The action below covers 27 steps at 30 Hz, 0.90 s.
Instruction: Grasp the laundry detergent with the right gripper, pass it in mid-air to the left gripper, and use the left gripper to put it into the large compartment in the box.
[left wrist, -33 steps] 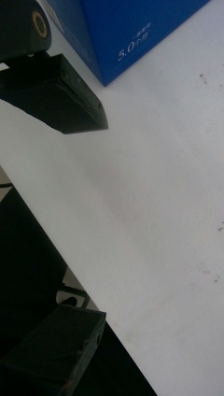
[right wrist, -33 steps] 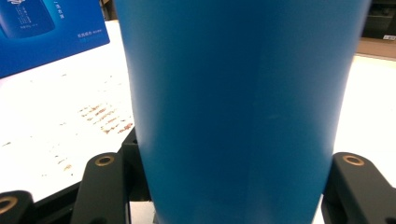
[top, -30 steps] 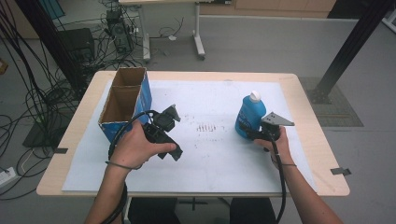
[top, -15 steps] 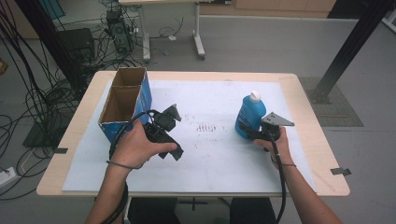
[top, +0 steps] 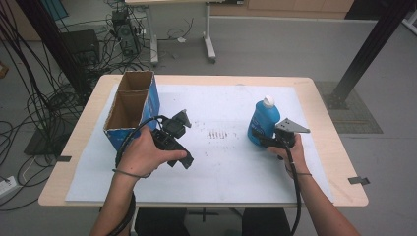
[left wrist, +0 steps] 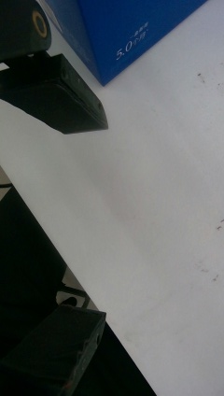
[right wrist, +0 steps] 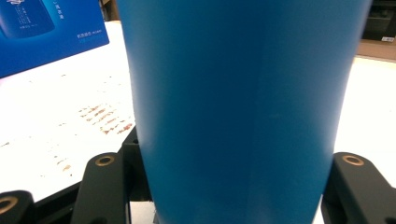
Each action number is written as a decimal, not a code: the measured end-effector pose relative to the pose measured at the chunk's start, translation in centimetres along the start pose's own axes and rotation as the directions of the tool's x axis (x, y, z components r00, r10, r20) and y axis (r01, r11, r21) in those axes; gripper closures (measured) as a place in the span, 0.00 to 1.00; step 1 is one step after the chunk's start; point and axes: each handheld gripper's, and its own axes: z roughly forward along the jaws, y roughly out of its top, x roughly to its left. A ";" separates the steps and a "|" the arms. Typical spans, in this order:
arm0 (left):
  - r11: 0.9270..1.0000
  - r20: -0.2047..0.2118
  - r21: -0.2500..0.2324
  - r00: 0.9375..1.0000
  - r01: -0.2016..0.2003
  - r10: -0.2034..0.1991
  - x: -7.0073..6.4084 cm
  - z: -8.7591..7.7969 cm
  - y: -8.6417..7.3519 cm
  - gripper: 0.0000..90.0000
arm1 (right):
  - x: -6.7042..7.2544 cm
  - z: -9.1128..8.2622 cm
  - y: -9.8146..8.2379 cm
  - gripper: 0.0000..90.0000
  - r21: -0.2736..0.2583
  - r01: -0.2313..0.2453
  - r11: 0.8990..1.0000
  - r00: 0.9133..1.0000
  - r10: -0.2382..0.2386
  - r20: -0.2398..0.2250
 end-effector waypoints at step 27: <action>1.000 0.001 -0.011 1.000 0.010 -0.010 0.3 -0.2 -0.2 0.09 | 0.0 0.0 0.0 0.45 0.000 0.002 1.000 1.000 -0.002 0.000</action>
